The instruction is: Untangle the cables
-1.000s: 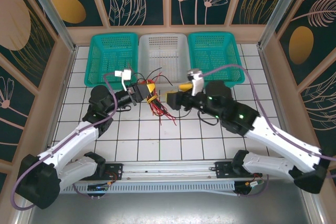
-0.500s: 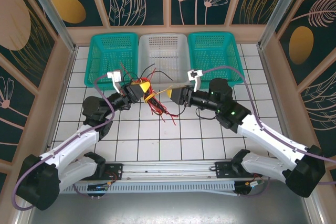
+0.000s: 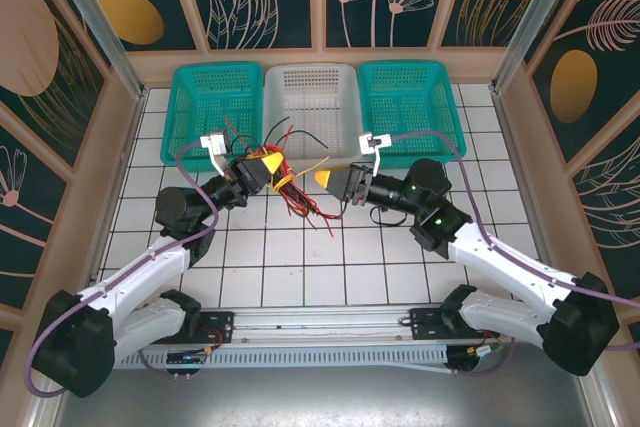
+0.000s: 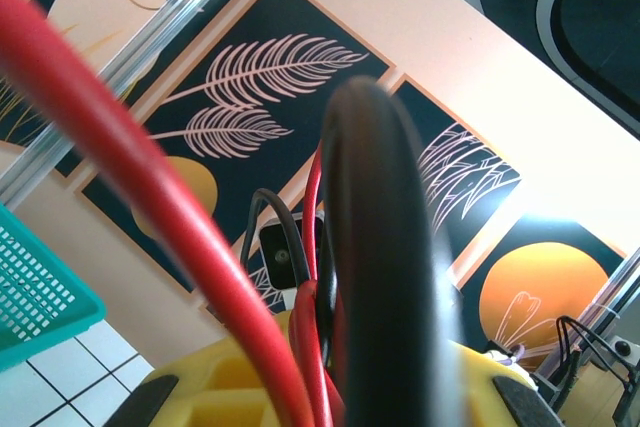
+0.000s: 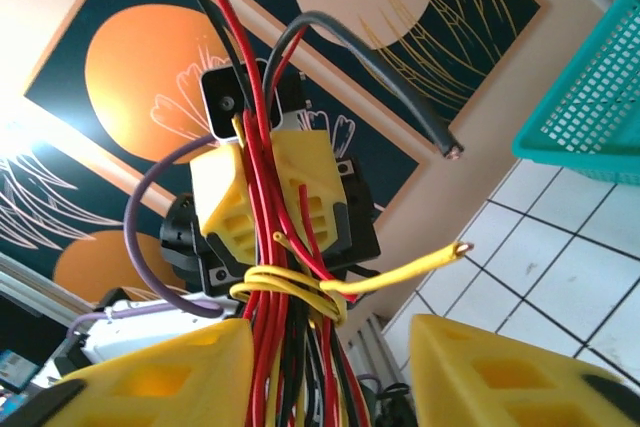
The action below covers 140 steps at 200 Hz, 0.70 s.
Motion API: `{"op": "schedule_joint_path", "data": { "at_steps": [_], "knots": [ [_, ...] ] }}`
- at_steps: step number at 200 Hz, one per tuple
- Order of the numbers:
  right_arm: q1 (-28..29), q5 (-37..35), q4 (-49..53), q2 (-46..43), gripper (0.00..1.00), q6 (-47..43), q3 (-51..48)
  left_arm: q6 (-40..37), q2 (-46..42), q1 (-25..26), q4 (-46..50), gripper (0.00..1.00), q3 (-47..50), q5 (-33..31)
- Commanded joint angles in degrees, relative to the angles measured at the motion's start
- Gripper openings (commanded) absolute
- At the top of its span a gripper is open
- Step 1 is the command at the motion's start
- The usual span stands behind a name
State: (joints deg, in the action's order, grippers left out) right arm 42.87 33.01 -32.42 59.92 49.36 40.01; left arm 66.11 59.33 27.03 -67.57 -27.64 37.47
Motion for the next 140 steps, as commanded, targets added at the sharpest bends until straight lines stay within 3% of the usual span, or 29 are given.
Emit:
{"op": "schedule_joint_path", "data": {
  "at_steps": [1, 57, 76, 95, 140],
  "knots": [
    [-1.3, 1.3, -5.8, 1.9, 0.38, 3.0, 0.3, 1.1, 0.3, 0.1, -5.6, 0.0, -0.4, 0.7],
    [-1.9, 2.7, -6.8, 4.7, 0.23, 3.1, 2.8, 1.5, 1.4, 0.1, -6.1, 0.0, -1.3, 1.6],
    [-2.0, 2.8, -7.1, 4.6, 0.23, 3.5, 2.5, 1.6, 1.9, 0.1, -6.2, 0.0, -1.5, 1.8],
    [-2.2, 2.7, -8.1, 4.1, 0.29, 4.1, 1.7, 1.8, 2.2, 0.1, -6.4, 0.0, -1.5, 1.6],
    [-3.6, 3.2, -9.1, 3.3, 0.2, 5.0, 0.8, 2.6, 2.9, 0.1, -7.3, 0.0, -1.9, 1.8]
  ]
}}
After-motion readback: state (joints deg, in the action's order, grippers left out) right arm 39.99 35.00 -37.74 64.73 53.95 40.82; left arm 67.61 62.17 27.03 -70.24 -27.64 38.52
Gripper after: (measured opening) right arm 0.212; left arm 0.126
